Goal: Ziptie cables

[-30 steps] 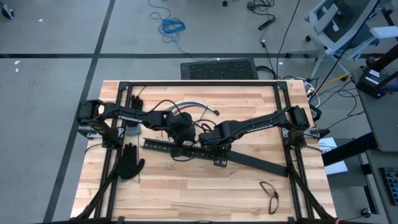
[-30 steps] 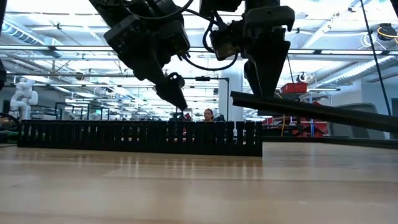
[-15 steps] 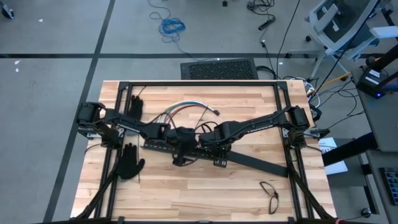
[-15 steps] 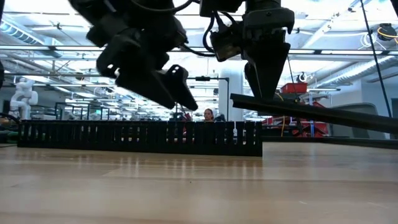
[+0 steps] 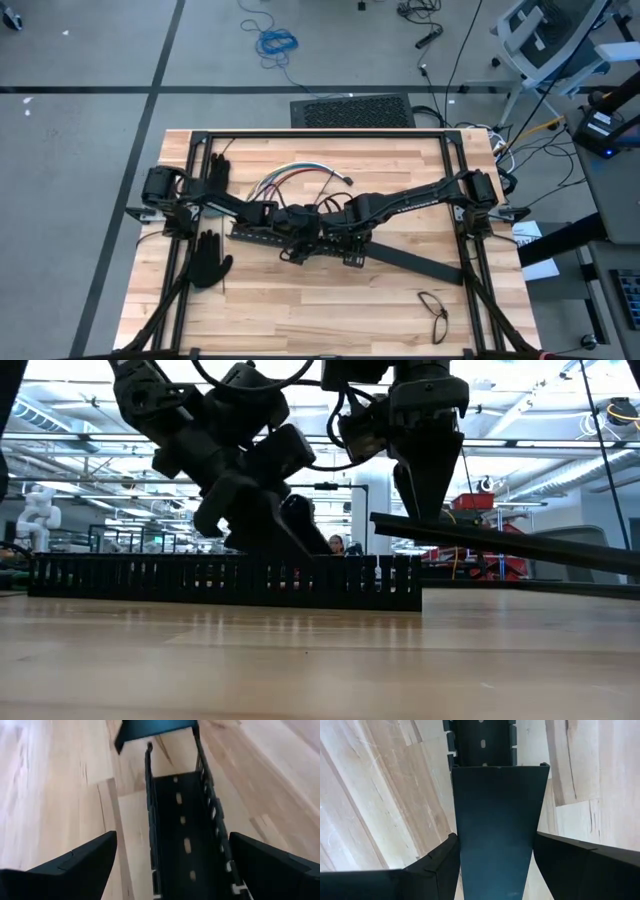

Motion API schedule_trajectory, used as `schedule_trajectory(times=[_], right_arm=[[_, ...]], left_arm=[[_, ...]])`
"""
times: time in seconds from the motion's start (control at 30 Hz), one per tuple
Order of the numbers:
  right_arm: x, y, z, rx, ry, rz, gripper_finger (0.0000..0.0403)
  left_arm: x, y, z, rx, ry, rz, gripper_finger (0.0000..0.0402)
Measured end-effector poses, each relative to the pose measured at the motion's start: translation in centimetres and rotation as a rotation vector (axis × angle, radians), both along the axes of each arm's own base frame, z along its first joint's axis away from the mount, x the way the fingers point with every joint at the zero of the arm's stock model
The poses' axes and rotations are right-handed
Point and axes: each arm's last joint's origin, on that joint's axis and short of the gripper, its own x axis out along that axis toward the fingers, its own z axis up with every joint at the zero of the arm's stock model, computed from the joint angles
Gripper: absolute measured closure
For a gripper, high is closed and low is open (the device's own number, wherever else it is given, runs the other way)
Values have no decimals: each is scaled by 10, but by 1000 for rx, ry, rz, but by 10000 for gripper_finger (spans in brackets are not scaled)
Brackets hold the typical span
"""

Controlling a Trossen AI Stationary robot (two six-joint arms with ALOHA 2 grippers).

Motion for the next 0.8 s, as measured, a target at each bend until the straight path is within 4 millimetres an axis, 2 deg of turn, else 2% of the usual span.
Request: schedule_trajectory(times=[0.13, 0.4, 0.53, 0.8], right_arm=[[0, -1, 0, 0, -2, -3, 190], [0, -2, 0, 6, 4, -5, 190], [-1, -2, 1, 29, 11, -1, 190], [0, -2, 1, 24, 8, -5, 190]], left_arm=[[7, 1, -3, -3, -51, -3, 23], [17, 0, -22, -25, -59, -9, 23], [20, 1, -23, -23, -78, -9, 23], [22, 23, -22, 20, -89, 115, 23]])
